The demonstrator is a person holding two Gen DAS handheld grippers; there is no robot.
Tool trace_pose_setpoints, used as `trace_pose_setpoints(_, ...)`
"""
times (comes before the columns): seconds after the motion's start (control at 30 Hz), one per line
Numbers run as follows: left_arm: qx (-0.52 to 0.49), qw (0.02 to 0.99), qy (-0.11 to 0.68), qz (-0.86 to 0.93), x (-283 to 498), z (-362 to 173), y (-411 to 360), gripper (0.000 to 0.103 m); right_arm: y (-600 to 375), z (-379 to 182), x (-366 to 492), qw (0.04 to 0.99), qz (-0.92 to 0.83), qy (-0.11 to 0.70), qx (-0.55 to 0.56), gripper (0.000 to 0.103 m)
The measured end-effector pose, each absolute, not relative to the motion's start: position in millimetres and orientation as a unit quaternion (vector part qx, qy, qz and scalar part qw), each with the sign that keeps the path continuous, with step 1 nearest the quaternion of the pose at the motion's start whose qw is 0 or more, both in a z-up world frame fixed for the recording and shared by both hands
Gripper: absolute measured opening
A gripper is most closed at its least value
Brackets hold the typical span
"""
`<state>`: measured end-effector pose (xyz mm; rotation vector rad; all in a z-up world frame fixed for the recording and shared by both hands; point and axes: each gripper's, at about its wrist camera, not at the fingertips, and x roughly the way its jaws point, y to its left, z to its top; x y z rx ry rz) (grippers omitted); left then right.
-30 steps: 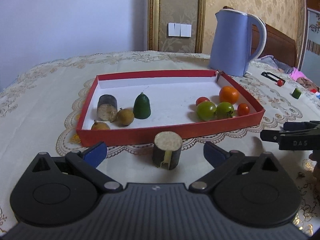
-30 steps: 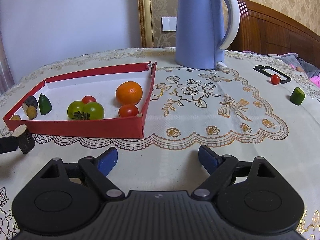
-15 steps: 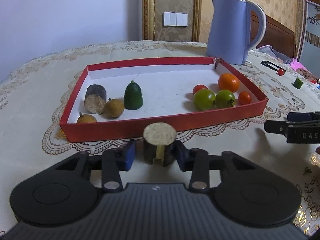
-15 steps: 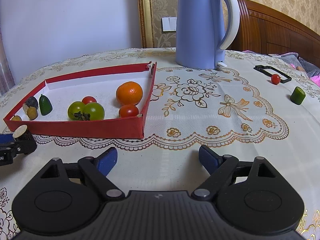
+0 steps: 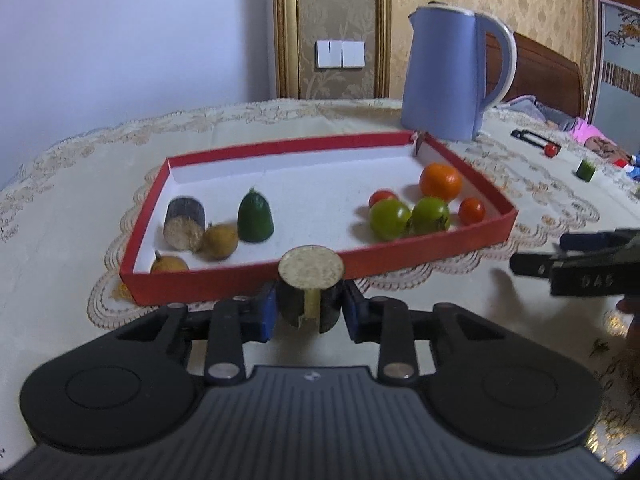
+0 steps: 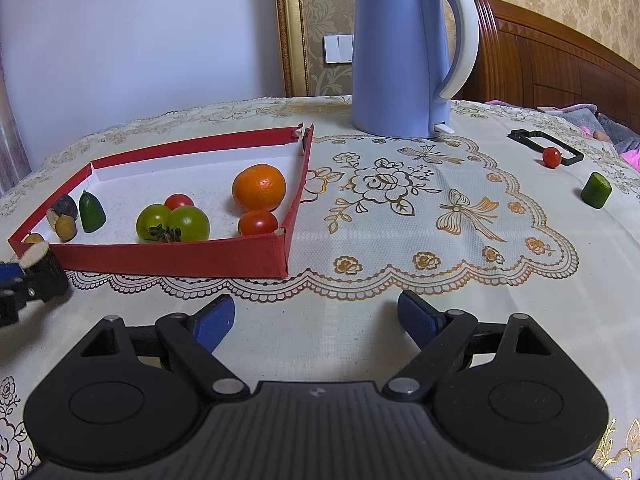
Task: Organize fruits
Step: 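Lower the log piece into the red tray and open the left gripper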
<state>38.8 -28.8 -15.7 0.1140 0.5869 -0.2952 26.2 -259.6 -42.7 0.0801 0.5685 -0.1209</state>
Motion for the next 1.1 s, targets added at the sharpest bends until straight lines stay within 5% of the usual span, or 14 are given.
trace_pose_setpoints(0.37,0.044,0.952,0.264,-0.152,64.6,15.2,-43.6,0.03,-258.8,-42.3,26.6,0.957,-0.059,0.28,0.041,0.089)
trace_pose_setpoints(0.97,0.057,0.944,0.295,-0.132,132.0,-5.1,-65.0,0.03,-259.4,-41.8,25.8,0.958,-0.058,0.279,0.044,0.089)
trace_pose_setpoints(1.1,0.05,0.944,0.301,-0.127,131.3,-5.8,-62.8,0.041,-259.3,-41.7,25.7,0.958,-0.058,0.279,0.044,0.089)
